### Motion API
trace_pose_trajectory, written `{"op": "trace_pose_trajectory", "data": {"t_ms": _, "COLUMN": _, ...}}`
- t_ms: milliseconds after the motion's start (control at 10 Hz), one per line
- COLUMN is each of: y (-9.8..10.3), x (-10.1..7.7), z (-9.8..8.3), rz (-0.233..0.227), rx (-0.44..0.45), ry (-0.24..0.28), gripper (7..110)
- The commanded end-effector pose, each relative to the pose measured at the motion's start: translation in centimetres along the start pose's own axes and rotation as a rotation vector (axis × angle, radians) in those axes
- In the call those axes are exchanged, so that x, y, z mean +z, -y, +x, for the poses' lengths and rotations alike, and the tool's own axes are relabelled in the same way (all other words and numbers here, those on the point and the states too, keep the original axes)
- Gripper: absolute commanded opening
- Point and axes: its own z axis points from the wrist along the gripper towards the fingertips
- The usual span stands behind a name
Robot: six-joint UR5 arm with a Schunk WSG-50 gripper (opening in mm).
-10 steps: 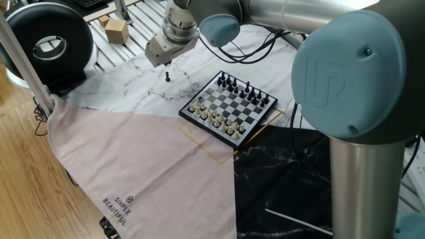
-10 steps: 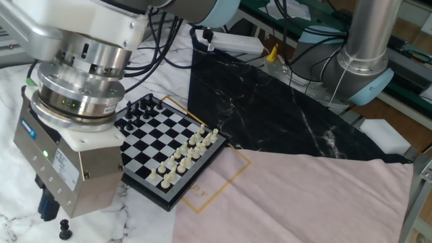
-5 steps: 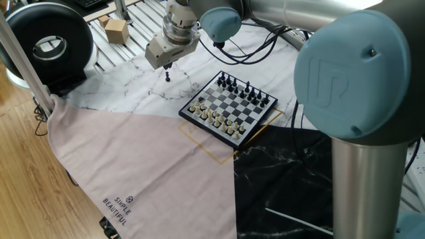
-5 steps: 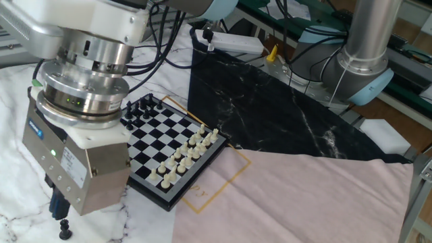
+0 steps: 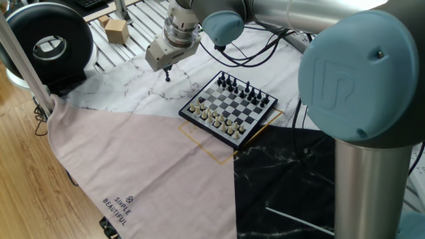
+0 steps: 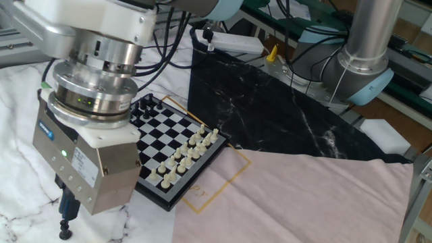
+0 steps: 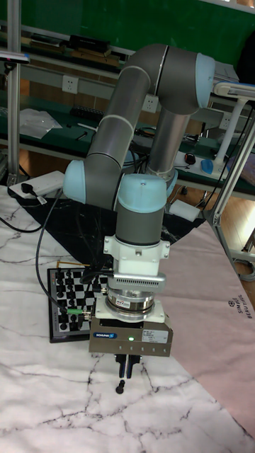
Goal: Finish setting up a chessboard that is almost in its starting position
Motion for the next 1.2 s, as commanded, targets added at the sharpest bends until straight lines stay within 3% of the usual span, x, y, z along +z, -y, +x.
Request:
{"op": "trace_pose_trajectory", "data": {"t_ms": 0, "y": 0.1, "x": 0.3, "z": 0.3, "rz": 0.002, "rx": 0.0, "ry": -0.001, "gripper": 22}}
{"op": "trace_pose_trajectory", "data": {"t_ms": 200, "y": 0.4, "x": -0.3, "z": 0.3, "rz": 0.018, "rx": -0.012, "ry": -0.017, "gripper": 22}}
{"op": "trace_pose_trajectory", "data": {"t_ms": 400, "y": 1.1, "x": -1.0, "z": 1.0, "rz": 0.05, "rx": -0.019, "ry": -0.091, "gripper": 22}}
{"op": "trace_pose_trajectory", "data": {"t_ms": 500, "y": 1.0, "x": -1.1, "z": 0.7, "rz": 0.051, "rx": -0.02, "ry": -0.103, "gripper": 22}}
{"op": "trace_pose_trajectory", "data": {"t_ms": 900, "y": 0.4, "x": 0.6, "z": 0.4, "rz": 0.043, "rx": -0.033, "ry": -0.111, "gripper": 22}}
{"op": "trace_pose_trajectory", "data": {"t_ms": 1100, "y": 0.4, "x": 0.6, "z": 1.6, "rz": 0.043, "rx": -0.06, "ry": -0.161, "gripper": 22}}
